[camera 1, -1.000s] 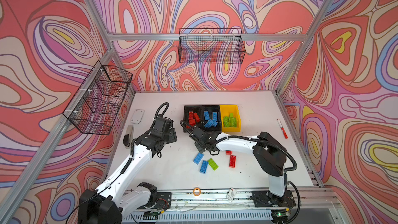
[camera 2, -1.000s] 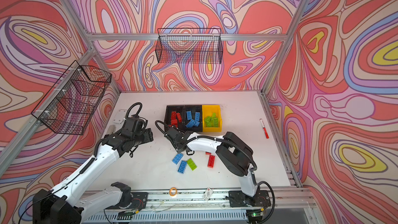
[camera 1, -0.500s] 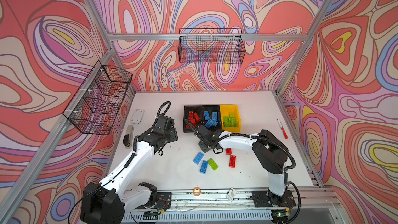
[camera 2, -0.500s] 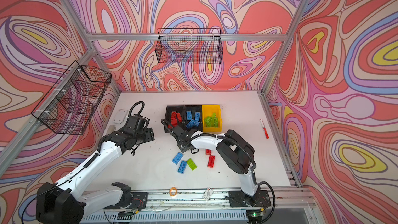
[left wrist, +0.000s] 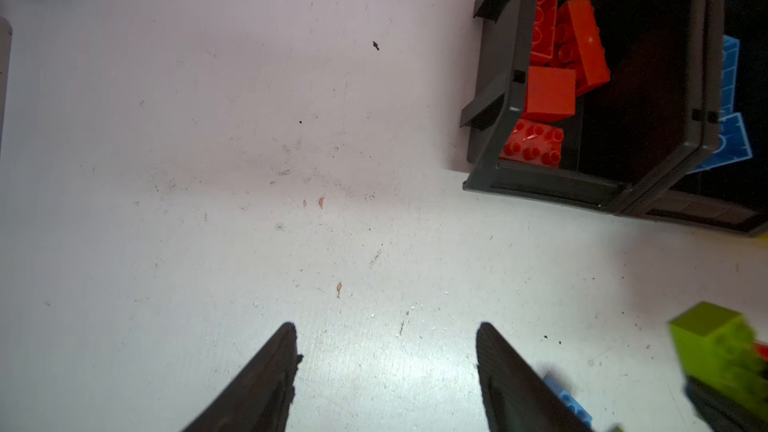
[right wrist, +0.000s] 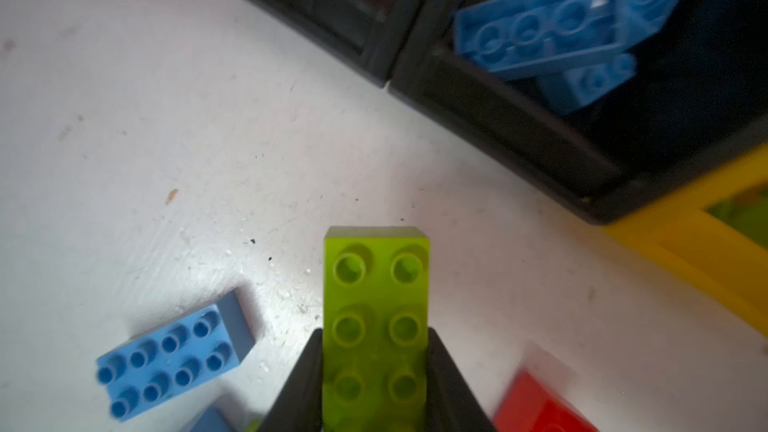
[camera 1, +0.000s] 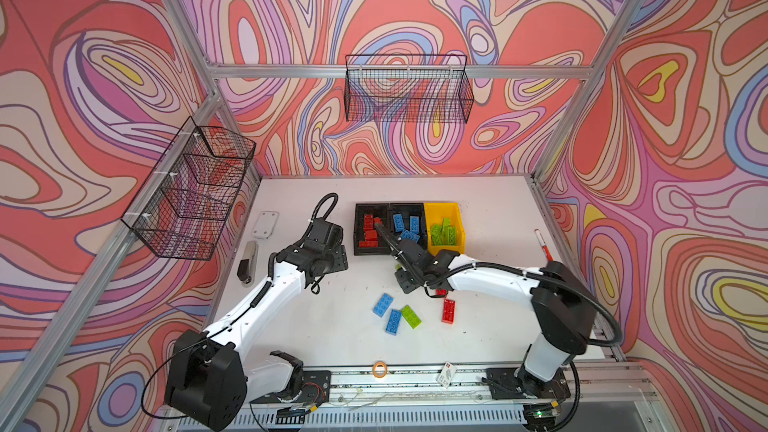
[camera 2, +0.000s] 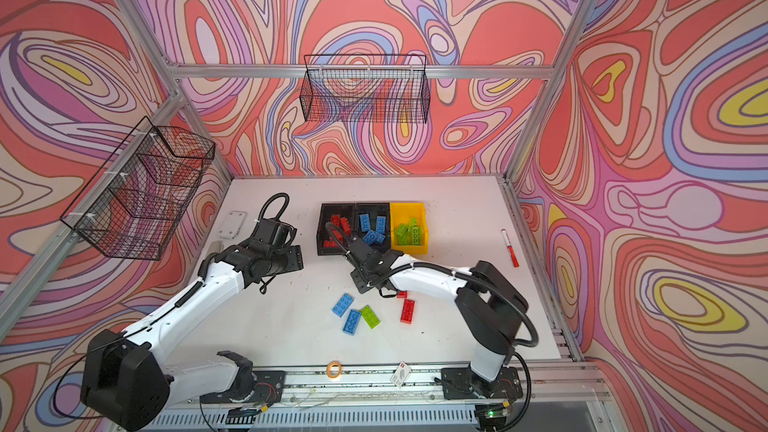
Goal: Sort the legos into containers by color
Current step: 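Drop the lime-green brick in the yellow bin with the right gripper, then grasp a blue brick with the left gripper while the right gripper withdraws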
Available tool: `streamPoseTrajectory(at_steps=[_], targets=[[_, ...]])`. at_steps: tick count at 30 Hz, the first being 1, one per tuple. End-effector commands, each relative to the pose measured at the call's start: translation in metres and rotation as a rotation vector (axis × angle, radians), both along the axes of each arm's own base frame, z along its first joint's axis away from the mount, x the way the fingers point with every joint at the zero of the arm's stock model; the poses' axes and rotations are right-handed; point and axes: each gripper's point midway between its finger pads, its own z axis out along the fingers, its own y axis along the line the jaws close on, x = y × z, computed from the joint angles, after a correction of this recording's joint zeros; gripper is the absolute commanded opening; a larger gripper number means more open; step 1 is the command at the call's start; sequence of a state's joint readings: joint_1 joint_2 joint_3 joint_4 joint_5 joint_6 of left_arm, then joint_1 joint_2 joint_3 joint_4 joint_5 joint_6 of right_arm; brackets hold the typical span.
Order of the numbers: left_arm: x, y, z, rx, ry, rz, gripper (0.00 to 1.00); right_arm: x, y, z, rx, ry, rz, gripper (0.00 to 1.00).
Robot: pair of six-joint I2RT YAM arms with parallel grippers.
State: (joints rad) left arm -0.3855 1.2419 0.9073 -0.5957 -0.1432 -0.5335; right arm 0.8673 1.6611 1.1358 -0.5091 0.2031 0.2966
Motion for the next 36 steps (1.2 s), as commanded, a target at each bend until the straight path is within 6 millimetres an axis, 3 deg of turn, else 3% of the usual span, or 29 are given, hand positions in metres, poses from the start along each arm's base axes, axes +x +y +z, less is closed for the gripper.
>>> streamPoseTrajectory(at_steps=[1, 5, 9, 12, 15, 18, 22, 30, 36], targets=[[0.001, -0.008, 0.008, 0.046, -0.016, -0.05, 0.71, 0.024, -0.04, 0.037, 0.055, -0.08, -0.152, 0.33], [-0.011, -0.028, 0.003, 0.126, -0.001, -0.151, 0.72, 0.066, -0.084, 0.06, 0.077, -0.108, -0.265, 0.34], [-0.032, -0.054, -0.006, 0.078, 0.025, -0.26, 0.74, 0.108, -0.112, 0.054, 0.05, -0.08, -0.342, 0.34], [-0.05, -0.07, -0.01, 0.056, 0.026, -0.329, 0.77, 0.136, -0.124, 0.042, 0.038, -0.064, -0.392, 0.34], [-0.063, -0.073, -0.019, 0.061, 0.046, -0.344, 0.78, 0.16, -0.126, 0.03, 0.049, -0.048, -0.42, 0.36], [-0.072, -0.075, -0.025, 0.061, 0.063, -0.352, 0.78, 0.176, -0.117, 0.03, 0.066, -0.047, -0.415, 0.5], [-0.08, -0.081, -0.028, 0.083, 0.074, -0.397, 0.8, 0.183, -0.122, 0.034, 0.049, -0.07, -0.444, 0.64], [-0.084, -0.099, -0.047, 0.079, 0.108, -0.465, 0.82, 0.165, -0.131, 0.046, 0.088, -0.086, -0.469, 0.65], [-0.09, -0.111, -0.059, 0.092, 0.12, -0.502, 0.82, 0.15, -0.15, 0.063, 0.073, -0.136, -0.501, 0.66]])
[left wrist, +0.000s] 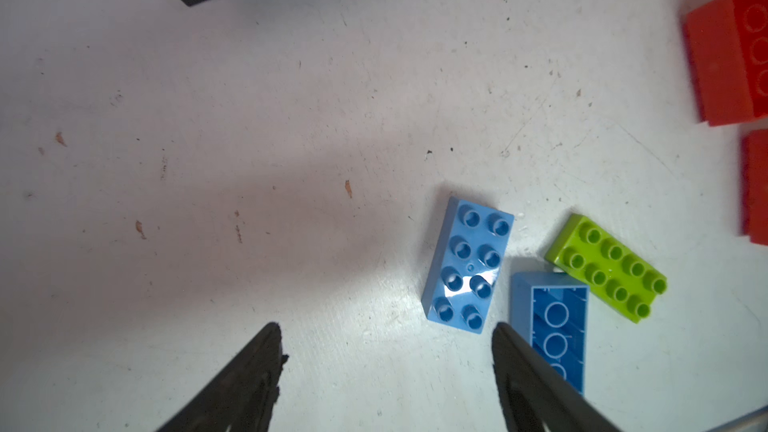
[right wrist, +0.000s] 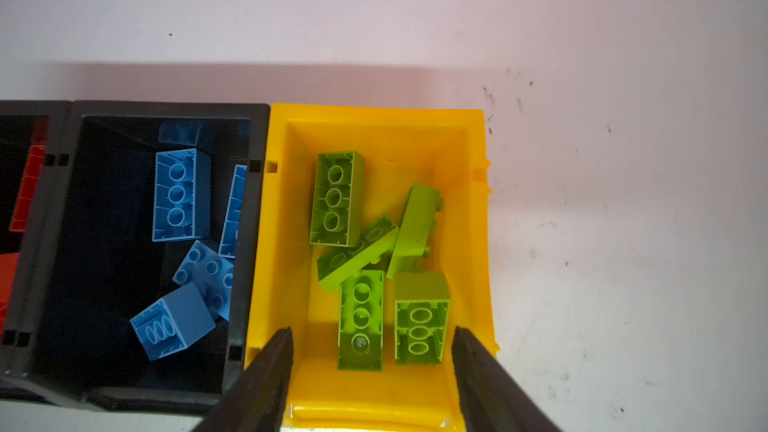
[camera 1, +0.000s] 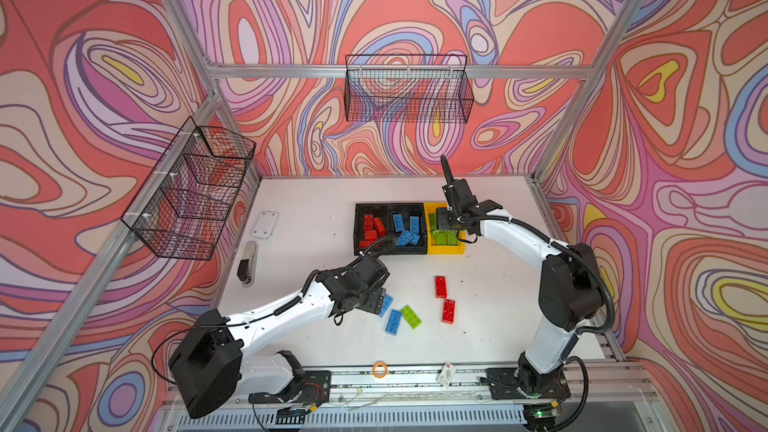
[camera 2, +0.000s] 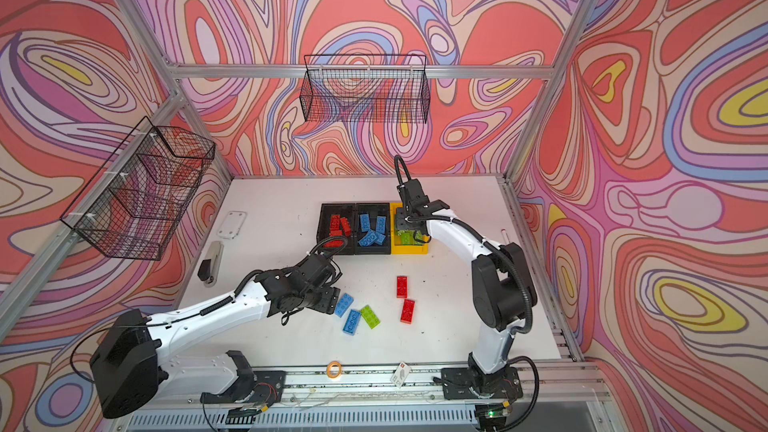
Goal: Sort the legos into containers by color
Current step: 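Grasp a blue brick with the left gripper while the right gripper withdraws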
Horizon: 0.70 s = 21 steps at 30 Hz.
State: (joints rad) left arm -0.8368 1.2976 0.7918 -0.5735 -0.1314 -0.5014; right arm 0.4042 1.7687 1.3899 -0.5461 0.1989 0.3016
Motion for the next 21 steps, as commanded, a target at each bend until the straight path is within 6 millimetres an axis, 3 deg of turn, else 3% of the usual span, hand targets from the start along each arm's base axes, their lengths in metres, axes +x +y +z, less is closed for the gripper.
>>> streamPoseTrajectory(at_steps=[1, 6, 21], targets=[[-0.004, -0.009, -0.005, -0.002, -0.003, -0.029, 0.83, -0.003, -0.016, 0.018, -0.008, -0.048, -0.043, 0.66], [-0.006, -0.017, -0.016, 0.019, 0.021, -0.046, 0.82, -0.015, -0.022, 0.021, -0.005, -0.046, -0.048, 0.66], [0.003, -0.037, -0.042, 0.049, 0.062, -0.096, 0.77, -0.084, -0.05, 0.008, 0.028, 0.011, -0.118, 0.65]])
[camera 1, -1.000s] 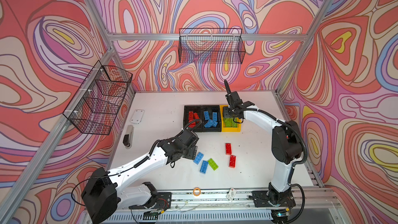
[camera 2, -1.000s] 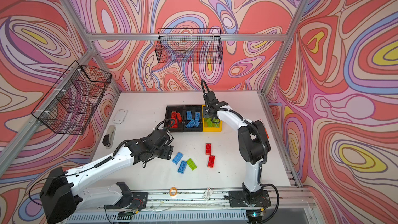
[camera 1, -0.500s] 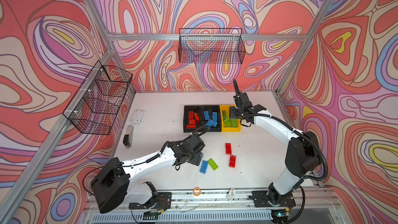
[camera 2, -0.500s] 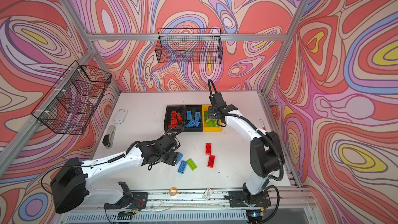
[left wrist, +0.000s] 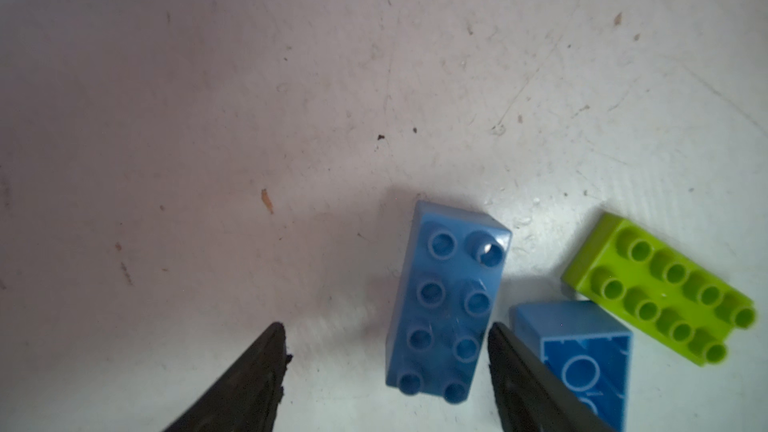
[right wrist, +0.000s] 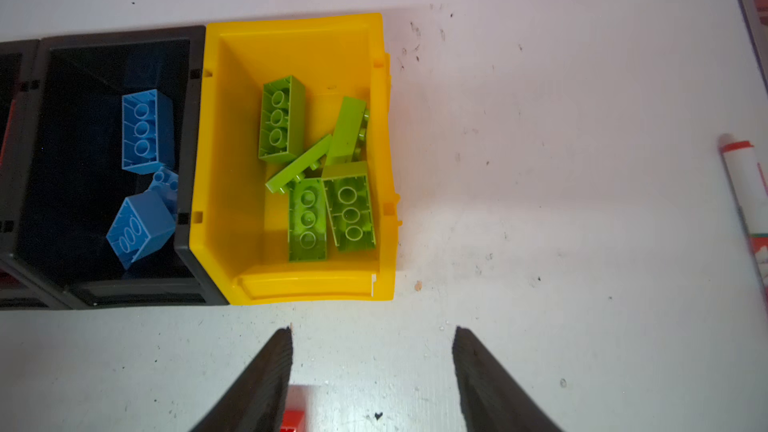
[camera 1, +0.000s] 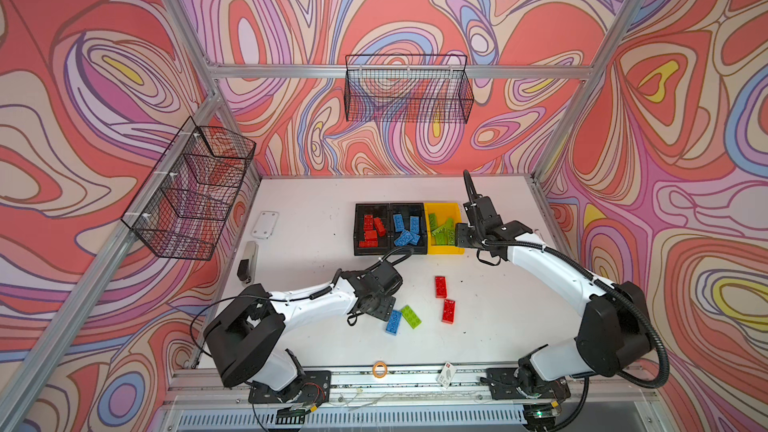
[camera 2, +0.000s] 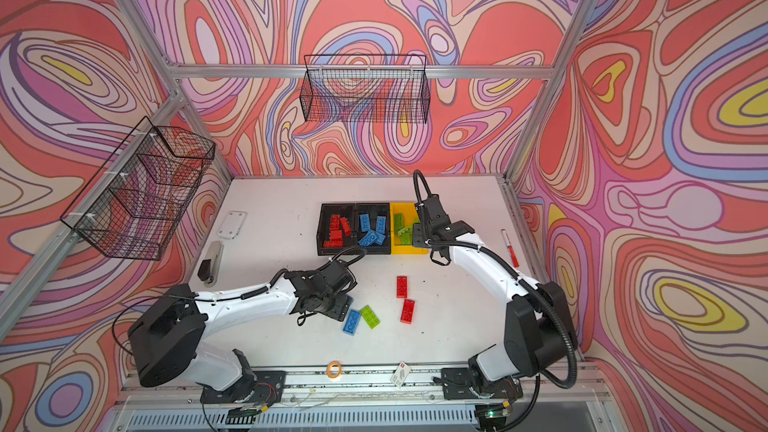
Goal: Sort the legos into containers by color
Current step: 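Grasp a blue brick with the left gripper while the right gripper withdraws, then drop the blue brick in the middle black bin with the left gripper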
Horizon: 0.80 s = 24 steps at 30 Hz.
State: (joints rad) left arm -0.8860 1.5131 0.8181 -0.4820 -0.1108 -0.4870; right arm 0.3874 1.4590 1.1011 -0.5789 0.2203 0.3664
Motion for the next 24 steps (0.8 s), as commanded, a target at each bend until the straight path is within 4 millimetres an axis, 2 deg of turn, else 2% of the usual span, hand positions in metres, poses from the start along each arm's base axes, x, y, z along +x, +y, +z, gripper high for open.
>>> streamPoseTrajectory(at_steps=[1, 8, 11, 15, 18, 22, 24], targets=[[0.005, -0.013, 0.0, -0.025, -0.009, -0.03, 0.76, -0.013, -0.009, -0.001, 0.01, 0.006, -0.043, 0.65], [0.006, -0.024, -0.008, -0.033, 0.018, -0.064, 0.64, -0.027, -0.013, -0.005, 0.033, 0.015, -0.058, 0.62], [0.009, -0.028, -0.008, -0.028, 0.017, -0.076, 0.49, -0.035, -0.012, -0.01, 0.05, 0.037, -0.056, 0.61], [0.013, -0.032, -0.005, -0.023, 0.008, -0.114, 0.35, -0.05, -0.012, -0.024, 0.066, 0.079, -0.039, 0.61], [0.02, -0.035, 0.004, -0.015, -0.007, -0.143, 0.26, -0.061, -0.01, -0.03, 0.098, 0.094, -0.034, 0.61], [0.033, -0.044, 0.029, -0.024, -0.046, -0.174, 0.12, -0.075, -0.01, -0.037, 0.14, 0.104, -0.04, 0.61], [0.04, -0.048, 0.041, -0.035, -0.071, -0.18, 0.1, -0.081, -0.01, -0.041, 0.153, 0.112, -0.05, 0.61]])
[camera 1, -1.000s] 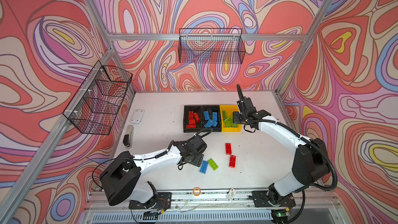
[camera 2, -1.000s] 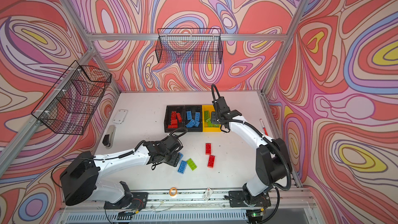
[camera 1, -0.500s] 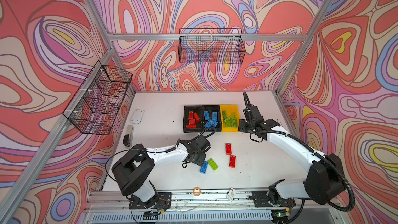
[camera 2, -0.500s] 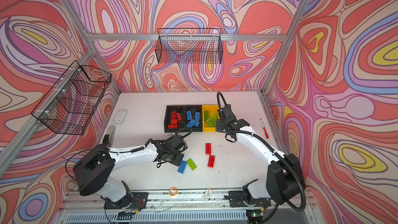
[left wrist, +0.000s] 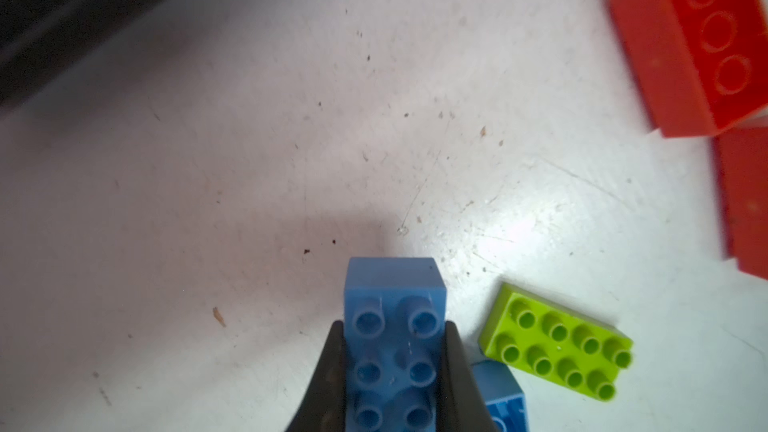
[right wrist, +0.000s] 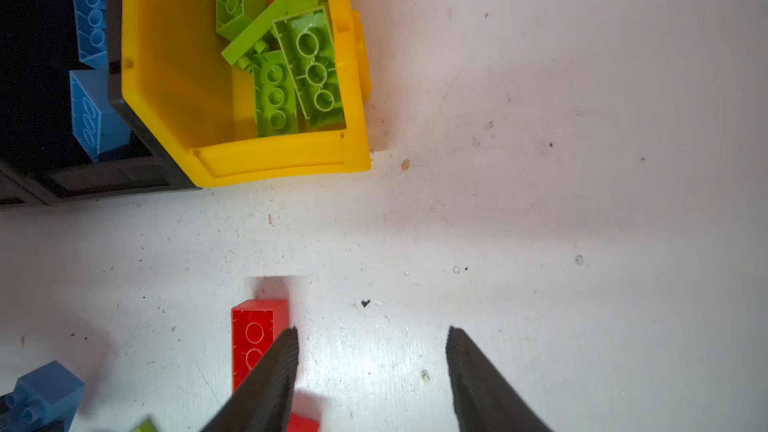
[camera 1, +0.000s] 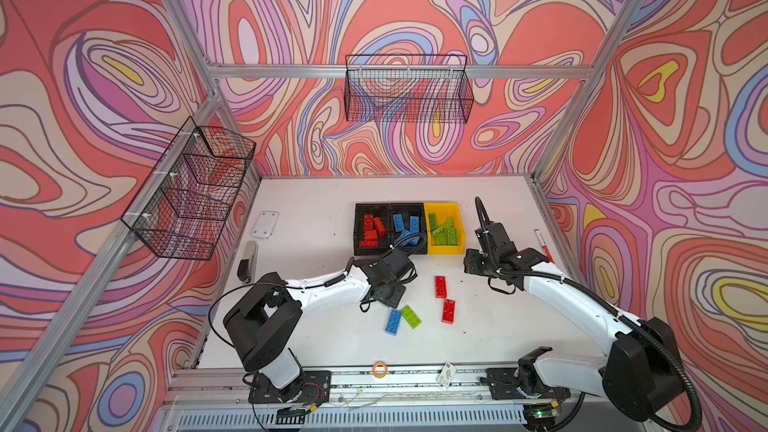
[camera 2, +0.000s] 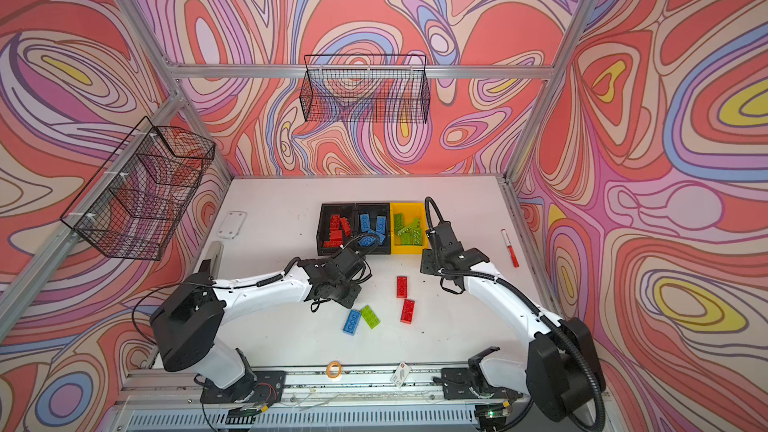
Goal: Sort the legos into containers by color
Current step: 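Drop the blue brick in the middle black bin with the left gripper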
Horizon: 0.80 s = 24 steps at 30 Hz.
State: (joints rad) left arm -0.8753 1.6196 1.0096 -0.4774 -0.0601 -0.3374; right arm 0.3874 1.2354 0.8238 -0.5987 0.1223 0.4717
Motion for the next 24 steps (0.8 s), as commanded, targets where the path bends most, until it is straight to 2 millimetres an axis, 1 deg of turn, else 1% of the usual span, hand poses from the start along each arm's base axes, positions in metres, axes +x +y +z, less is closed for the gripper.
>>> streamPoseTrajectory(at_steps=[1, 3, 5, 10, 13, 15, 16, 17, 18, 21, 22, 24], targets=[[0.013, -0.003, 0.024, 0.005, -0.043, -0.034, 0.1, -0.011, 0.002, -0.004, 0.056, 0.011, -0.024, 0.6], [0.026, -0.008, 0.042, -0.008, -0.09, -0.039, 0.11, -0.016, 0.003, -0.008, 0.08, 0.015, -0.029, 0.6], [0.043, -0.011, 0.059, -0.019, -0.133, -0.035, 0.13, -0.021, 0.004, -0.01, 0.102, 0.017, -0.03, 0.6], [0.1, -0.023, 0.09, -0.065, -0.206, 0.0, 0.17, -0.03, 0.007, -0.012, 0.122, 0.02, -0.02, 0.6], [0.137, -0.032, 0.101, -0.09, -0.264, 0.029, 0.2, -0.035, 0.01, -0.011, 0.128, 0.016, -0.012, 0.6], [0.159, -0.035, 0.105, -0.101, -0.281, 0.064, 0.26, -0.037, 0.013, -0.01, 0.135, 0.012, -0.005, 0.6], [0.169, -0.037, 0.103, -0.105, -0.277, 0.077, 0.28, -0.039, 0.015, -0.011, 0.139, 0.013, -0.001, 0.6], [0.176, -0.039, 0.103, -0.116, -0.27, 0.085, 0.31, -0.04, 0.017, -0.011, 0.141, 0.013, 0.003, 0.6], [0.183, -0.043, 0.102, -0.132, -0.265, 0.092, 0.38, -0.042, 0.019, -0.012, 0.142, 0.017, 0.01, 0.6], [0.192, -0.054, 0.1, -0.164, -0.254, 0.101, 0.6, -0.049, 0.025, -0.023, 0.139, 0.051, 0.044, 0.61], [0.194, -0.055, 0.099, -0.169, -0.253, 0.111, 0.64, -0.051, 0.027, -0.025, 0.135, 0.061, 0.056, 0.61], [0.195, -0.054, 0.101, -0.172, -0.254, 0.123, 0.67, -0.054, 0.032, -0.028, 0.13, 0.071, 0.081, 0.62]])
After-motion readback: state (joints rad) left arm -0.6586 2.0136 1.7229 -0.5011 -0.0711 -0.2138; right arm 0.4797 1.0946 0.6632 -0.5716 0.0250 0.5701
